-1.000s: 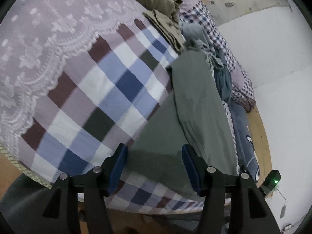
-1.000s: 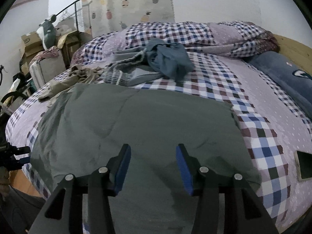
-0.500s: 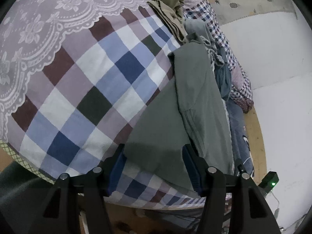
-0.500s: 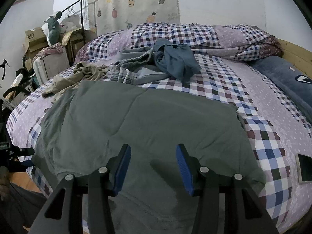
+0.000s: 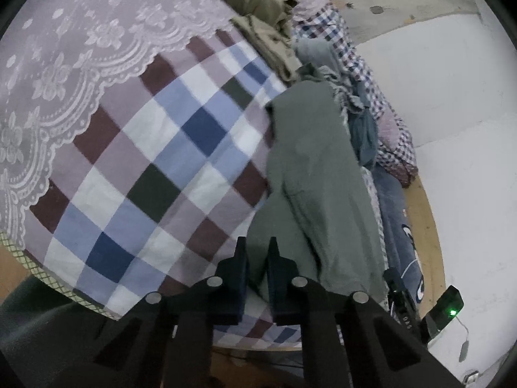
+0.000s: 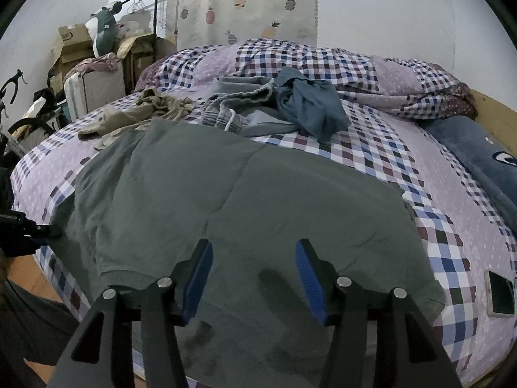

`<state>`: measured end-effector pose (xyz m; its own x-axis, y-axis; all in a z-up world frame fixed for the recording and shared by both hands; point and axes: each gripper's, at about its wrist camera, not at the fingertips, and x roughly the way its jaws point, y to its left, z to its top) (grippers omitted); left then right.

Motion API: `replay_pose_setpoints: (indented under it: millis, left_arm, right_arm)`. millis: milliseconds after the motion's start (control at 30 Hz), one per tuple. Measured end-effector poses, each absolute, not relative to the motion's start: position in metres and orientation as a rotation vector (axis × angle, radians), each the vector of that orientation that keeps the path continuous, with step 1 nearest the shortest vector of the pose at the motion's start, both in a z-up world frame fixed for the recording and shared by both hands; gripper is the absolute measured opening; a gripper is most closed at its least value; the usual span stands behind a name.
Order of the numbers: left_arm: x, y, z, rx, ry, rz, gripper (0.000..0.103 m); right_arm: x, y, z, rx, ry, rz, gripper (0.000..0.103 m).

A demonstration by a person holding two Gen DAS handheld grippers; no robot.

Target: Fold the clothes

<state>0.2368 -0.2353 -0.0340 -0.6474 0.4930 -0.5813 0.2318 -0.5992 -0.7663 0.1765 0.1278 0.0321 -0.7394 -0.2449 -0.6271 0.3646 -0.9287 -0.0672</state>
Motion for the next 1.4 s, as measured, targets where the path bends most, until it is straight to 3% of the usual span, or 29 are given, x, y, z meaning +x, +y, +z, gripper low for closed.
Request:
replay_pose_setpoints:
  millis: [433,733,1400]
  left_arm:
    - [0.242,-0.233,-0.013,-1.069,-1.327,2.326,0.006]
    - [0.241,-0.234,-0.004,-0.987,-1.347,2.271,0.005]
    - [0.240,-0.240,0.005,-0.867,-1.415,2.173,0.005]
  right_arm:
    - [0.251,0.027,0.013,0.690,0.672,-2.465,0.076]
    - [0.307,-0.061,-0.020,0.425,1.011,-2.301,0.078]
    - [0.252,-0.124,-0.018,0.329,1.157,-2.403,0.077]
